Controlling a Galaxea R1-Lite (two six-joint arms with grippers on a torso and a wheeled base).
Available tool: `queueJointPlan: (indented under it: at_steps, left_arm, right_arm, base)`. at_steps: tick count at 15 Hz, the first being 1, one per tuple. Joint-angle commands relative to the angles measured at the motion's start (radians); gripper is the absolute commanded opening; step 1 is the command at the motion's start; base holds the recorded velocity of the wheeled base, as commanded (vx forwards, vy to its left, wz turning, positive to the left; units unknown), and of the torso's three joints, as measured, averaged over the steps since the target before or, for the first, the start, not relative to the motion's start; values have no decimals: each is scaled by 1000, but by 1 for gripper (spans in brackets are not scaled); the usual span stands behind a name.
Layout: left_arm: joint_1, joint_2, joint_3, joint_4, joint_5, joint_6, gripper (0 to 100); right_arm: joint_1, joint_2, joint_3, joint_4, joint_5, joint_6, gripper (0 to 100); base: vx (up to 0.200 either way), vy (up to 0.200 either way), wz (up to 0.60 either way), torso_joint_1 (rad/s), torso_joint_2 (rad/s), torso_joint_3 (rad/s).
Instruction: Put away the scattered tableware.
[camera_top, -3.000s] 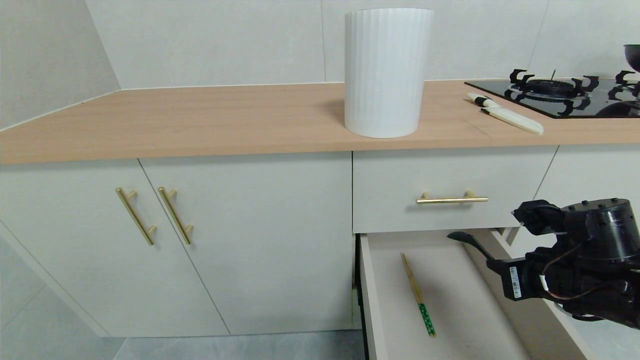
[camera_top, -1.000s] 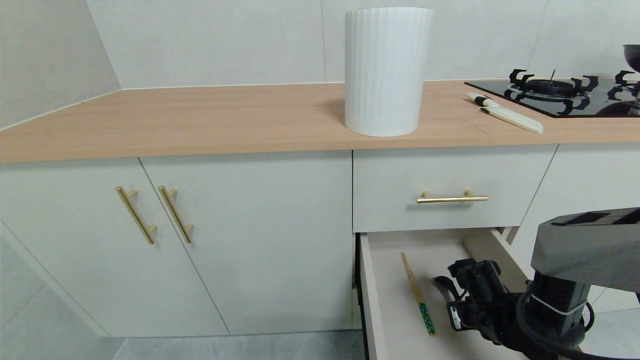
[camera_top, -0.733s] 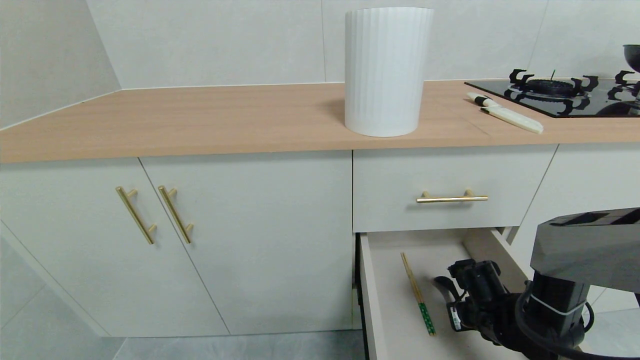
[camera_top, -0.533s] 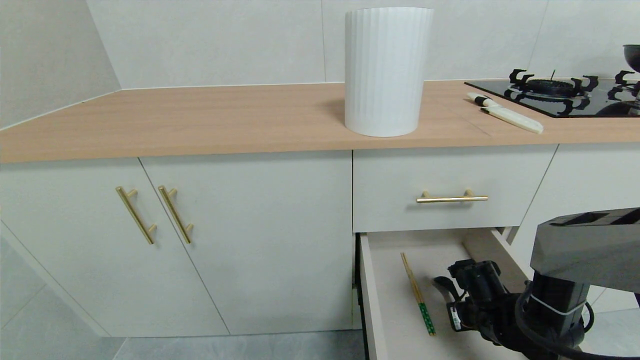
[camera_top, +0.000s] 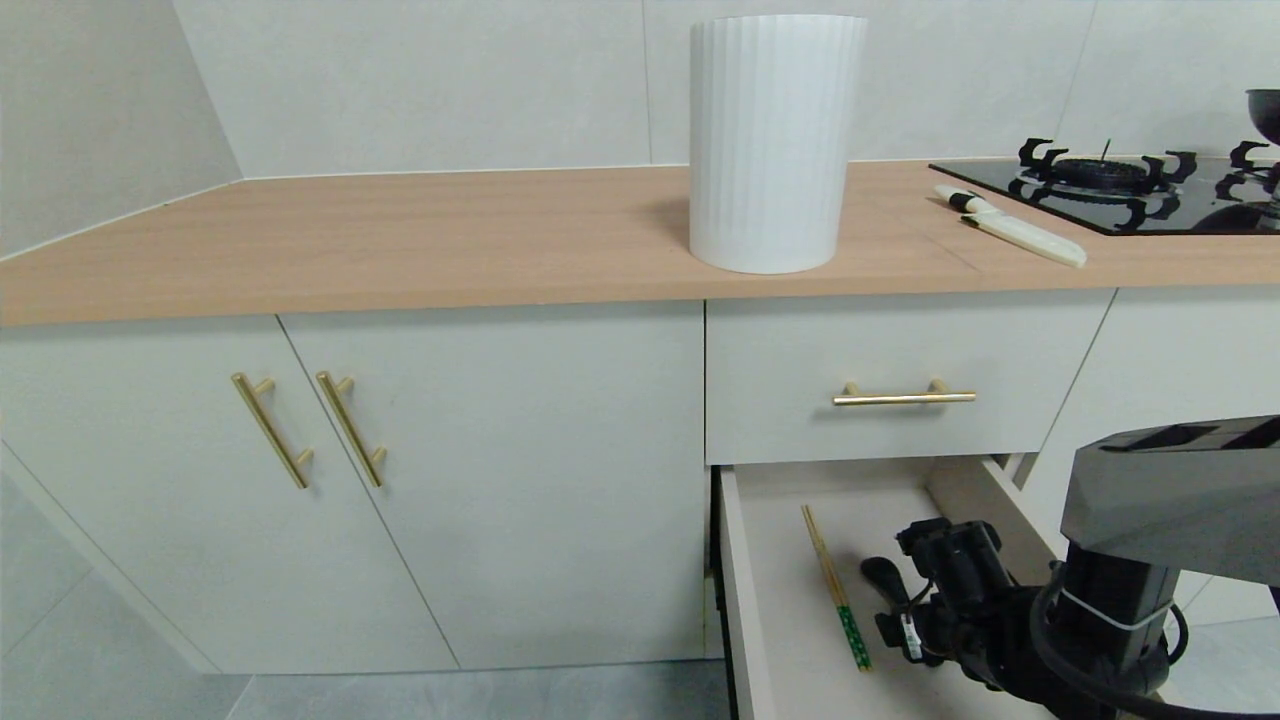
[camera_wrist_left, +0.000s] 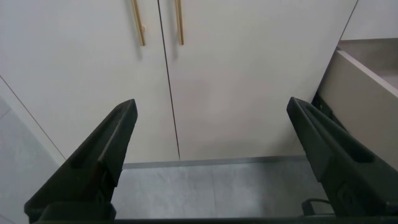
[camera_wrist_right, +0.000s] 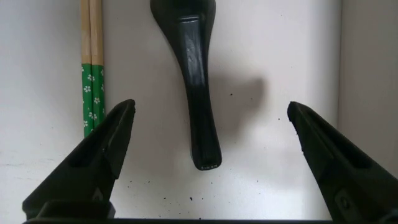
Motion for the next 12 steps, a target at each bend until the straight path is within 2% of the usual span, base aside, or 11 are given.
queueJointPlan:
  at_steps: [1, 4, 6, 8, 12]
  left_arm:
    - [-1, 0, 0, 0, 0, 0, 100]
    - [-1, 0, 0, 0, 0, 0, 100]
    - [-1, 0, 0, 0, 0, 0, 100]
    - [1, 0, 0, 0, 0, 0, 100]
    - [-1, 0, 0, 0, -2, 0, 100]
  right_arm:
    - [0, -13, 3, -4, -2, 4, 100]
    - [-1, -83, 13, -8, 0, 39, 100]
    - [-1, -178, 65, -8, 20, 39, 100]
    - [-1, -287, 79, 36, 44, 38, 100]
    - [2, -547, 6, 420, 78, 47, 100]
  base:
    - [0, 0, 0, 0, 0, 0]
    - [0, 0, 0, 0, 0, 0]
    - [0, 0, 0, 0, 0, 0]
    - [0, 0, 0, 0, 0, 0]
    - [0, 0, 0, 0, 0, 0]
